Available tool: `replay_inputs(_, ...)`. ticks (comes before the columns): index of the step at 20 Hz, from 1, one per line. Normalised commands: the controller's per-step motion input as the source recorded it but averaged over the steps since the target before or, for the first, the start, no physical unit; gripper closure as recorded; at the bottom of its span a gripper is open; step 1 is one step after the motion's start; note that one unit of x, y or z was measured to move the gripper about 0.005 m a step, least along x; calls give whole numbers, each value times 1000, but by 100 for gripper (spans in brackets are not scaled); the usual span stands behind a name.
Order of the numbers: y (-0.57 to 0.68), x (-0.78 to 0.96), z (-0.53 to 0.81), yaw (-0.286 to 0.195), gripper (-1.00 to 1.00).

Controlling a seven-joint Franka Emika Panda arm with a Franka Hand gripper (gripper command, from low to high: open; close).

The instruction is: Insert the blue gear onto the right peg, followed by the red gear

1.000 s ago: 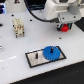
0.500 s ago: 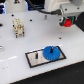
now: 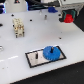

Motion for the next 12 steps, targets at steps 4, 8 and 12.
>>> replay_inputs(4, -287, 724, 385, 0, 100)
replay_inputs(8, -293, 744, 362, 0, 100)
replay_inputs(12, -276, 762, 298, 0, 100)
